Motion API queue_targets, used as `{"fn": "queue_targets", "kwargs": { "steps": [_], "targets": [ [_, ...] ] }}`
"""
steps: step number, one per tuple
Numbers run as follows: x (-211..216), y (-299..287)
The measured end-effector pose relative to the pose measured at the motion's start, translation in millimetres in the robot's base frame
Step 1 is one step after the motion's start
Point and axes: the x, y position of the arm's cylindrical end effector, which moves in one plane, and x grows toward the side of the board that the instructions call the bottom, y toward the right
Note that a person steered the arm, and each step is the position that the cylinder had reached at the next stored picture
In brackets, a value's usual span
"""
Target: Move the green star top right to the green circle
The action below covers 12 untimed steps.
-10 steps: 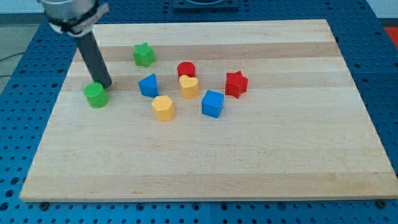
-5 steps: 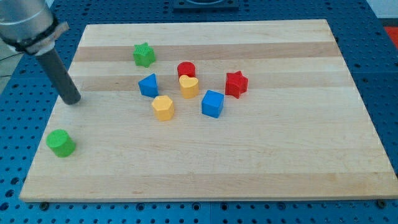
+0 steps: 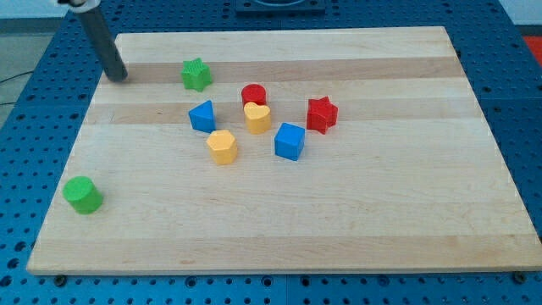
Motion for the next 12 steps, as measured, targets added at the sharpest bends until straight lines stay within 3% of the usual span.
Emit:
{"fn": "queue_targets", "kwargs": {
  "steps": [1, 2, 3, 4, 5, 6, 8, 9, 10, 11, 12],
  "targets": [
    [-72, 21],
    [-89, 25],
    [-75, 71],
    [-30, 168],
    [25, 118],
    [74, 112],
    [26, 99],
    [97, 97],
    [109, 109],
    [75, 126],
    [55, 98]
  ]
}}
